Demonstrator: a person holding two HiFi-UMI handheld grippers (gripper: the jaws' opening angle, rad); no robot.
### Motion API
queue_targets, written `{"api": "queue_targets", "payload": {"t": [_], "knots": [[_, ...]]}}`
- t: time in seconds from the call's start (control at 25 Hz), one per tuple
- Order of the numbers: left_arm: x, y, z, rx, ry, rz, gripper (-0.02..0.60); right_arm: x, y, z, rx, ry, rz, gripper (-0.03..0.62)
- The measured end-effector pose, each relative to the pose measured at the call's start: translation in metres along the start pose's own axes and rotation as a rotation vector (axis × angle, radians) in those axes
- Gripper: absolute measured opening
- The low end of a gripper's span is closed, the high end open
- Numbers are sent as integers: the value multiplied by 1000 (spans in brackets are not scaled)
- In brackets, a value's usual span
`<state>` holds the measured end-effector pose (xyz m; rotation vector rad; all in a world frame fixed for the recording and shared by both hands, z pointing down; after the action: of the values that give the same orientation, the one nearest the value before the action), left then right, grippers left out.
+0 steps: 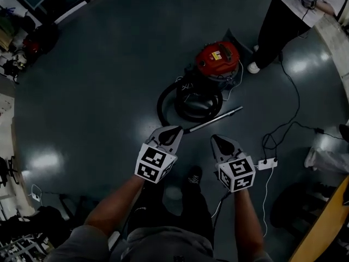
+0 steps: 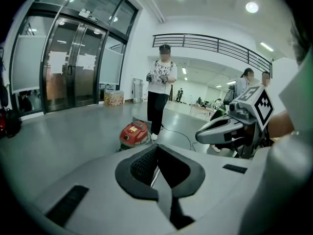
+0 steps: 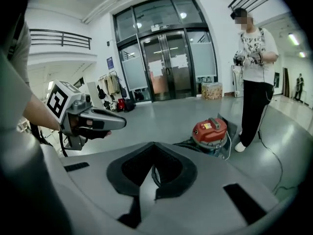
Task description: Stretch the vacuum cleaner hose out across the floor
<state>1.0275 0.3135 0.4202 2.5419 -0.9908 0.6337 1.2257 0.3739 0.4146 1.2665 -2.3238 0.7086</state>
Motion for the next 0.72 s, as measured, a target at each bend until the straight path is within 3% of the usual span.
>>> {"api": "queue_targets", "payload": {"t": [0.24,0.48,0.72], "knots": [[62,56,-113,-50,136,35,8,110,-27,-92,-20,164,23,5],[136,92,-250,-94,236,58,8,225,-51,-208,-26,278,148,5],[192,133,-372,-146,285,106,8,340,-71,-318,-88,383,233,23]]}}
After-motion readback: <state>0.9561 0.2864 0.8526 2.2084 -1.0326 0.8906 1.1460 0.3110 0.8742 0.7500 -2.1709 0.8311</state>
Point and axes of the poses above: the fingertips, and each gripper's own axes: x forward along the fingers, y to its left, z out of its top, the point moved 9 cm from there along -x, backward along the fingers, and after that the axes turned 6 degrees about z, right-handed, at the moved point
